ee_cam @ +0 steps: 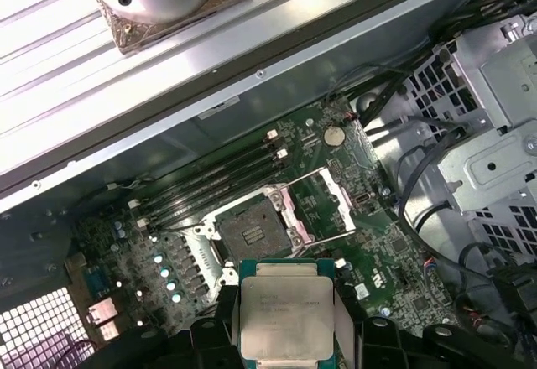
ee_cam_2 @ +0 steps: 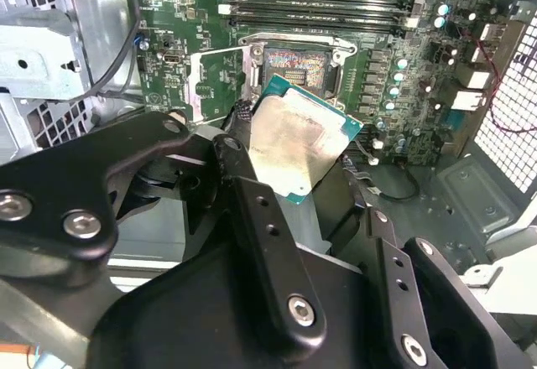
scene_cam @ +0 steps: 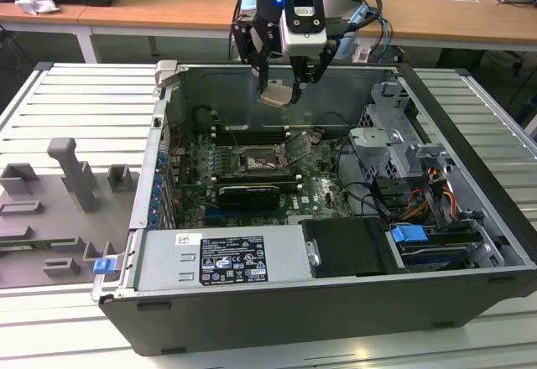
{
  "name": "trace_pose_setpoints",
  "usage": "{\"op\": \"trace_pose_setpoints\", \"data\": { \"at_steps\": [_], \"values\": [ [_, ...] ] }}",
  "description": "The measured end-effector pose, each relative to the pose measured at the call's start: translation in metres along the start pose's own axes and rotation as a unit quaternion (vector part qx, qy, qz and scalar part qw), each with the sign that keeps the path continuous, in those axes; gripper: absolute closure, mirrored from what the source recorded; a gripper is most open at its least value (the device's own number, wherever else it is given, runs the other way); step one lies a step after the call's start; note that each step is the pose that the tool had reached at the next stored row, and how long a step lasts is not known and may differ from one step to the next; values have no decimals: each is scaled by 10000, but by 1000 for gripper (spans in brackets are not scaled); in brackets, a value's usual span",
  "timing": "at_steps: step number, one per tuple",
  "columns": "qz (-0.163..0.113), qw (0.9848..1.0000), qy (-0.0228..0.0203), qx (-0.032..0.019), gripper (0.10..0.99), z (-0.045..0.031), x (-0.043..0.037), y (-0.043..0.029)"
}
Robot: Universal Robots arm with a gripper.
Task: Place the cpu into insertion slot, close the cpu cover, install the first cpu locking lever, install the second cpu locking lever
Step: 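Place the cpu into insertion slot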
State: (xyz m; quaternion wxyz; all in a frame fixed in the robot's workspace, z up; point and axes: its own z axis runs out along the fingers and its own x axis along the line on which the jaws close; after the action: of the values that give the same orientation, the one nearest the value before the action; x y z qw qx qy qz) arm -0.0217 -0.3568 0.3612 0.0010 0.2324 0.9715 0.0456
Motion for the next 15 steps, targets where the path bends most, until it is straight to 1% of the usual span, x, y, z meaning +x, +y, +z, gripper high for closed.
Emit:
{"op": "trace_pose_setpoints", "data": {
  "at_steps": [13, 15],
  "values": [
    [277, 9996, -25, -5, 549, 2, 0, 0],
    [365, 9993, -33, -7, 549, 3, 0, 0]
  ]
}}
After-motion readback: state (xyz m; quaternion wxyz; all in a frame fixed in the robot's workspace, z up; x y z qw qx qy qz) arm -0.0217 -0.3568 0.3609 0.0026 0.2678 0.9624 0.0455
